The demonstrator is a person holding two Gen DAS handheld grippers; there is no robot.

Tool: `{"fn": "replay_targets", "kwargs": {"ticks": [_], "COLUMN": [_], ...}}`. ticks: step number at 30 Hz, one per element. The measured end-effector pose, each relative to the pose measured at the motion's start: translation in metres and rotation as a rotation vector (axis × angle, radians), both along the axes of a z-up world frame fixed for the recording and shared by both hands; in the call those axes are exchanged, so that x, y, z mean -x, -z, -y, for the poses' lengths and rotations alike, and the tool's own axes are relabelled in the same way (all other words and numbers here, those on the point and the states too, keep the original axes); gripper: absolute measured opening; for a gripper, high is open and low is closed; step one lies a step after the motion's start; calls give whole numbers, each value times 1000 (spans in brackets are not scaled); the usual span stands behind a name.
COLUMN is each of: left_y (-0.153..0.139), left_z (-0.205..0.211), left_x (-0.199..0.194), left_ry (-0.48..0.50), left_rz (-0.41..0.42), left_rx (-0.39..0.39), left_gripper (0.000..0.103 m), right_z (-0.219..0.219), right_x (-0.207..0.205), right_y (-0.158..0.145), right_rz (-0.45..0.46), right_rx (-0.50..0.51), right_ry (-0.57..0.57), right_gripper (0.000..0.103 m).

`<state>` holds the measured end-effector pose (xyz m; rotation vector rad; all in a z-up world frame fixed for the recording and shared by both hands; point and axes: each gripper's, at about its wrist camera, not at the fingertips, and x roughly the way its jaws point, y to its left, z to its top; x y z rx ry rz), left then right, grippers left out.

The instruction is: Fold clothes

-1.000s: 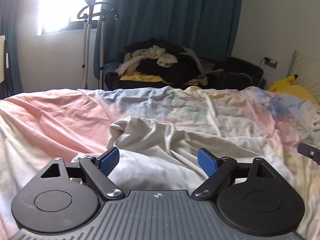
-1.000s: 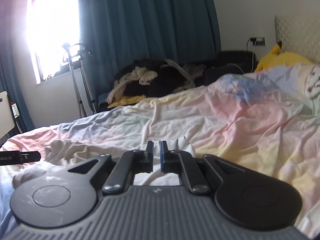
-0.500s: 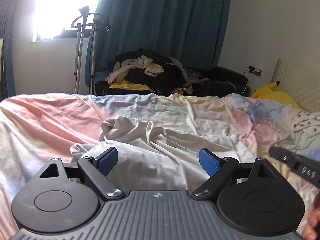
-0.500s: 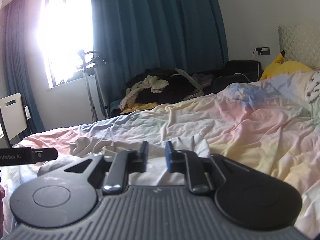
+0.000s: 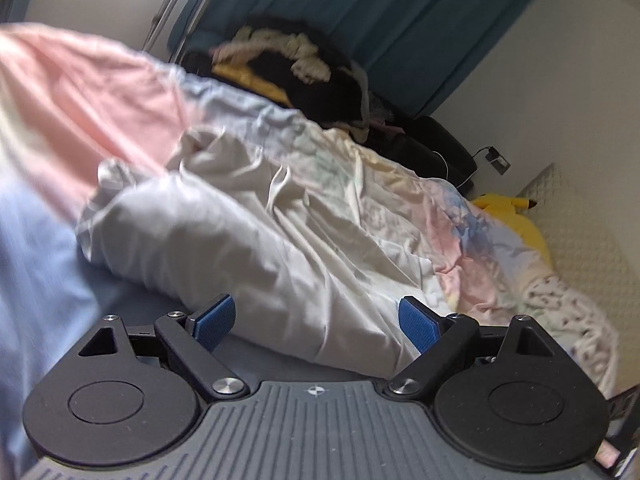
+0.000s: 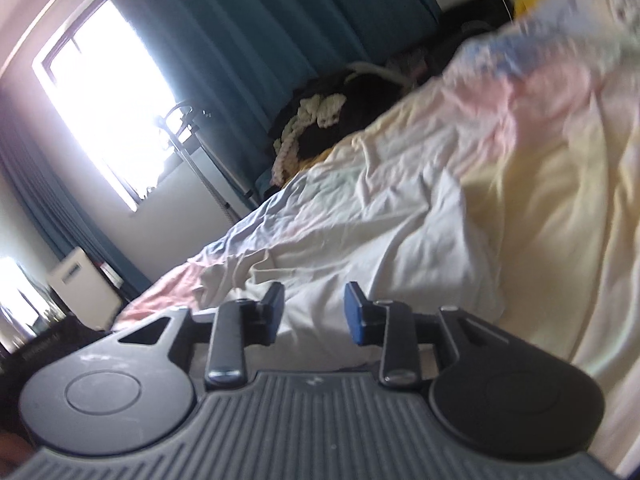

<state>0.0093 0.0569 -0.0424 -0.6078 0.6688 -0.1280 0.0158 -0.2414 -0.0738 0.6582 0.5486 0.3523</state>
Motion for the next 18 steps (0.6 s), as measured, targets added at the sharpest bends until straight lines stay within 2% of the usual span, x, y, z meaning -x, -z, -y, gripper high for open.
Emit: {"fn": "replay_targets", "kwargs": {"ticks": [5,12,15,18], "left_y": [23,64,72,81], "left_z": [-17,-44,-49,-52], "left_x": [-5,-11,-18,-29], "left_ry": [-40,-151,-191,-234], "left_rz": [-102,-249,-254,-260], "left_rx": [190,482,543,606], "left_gripper": [91,91,91,91], "right_z": [1,7,15,16], "right_x": [-4,-8,-7,-10], "right_y": [19,60,74,79], "right_rz": [-112,-312,-384,-406], "right_rx": [-230,-583,-687,-742], "right_ry": [-27,7,84,135], "right_gripper": [80,85,85,85]}}
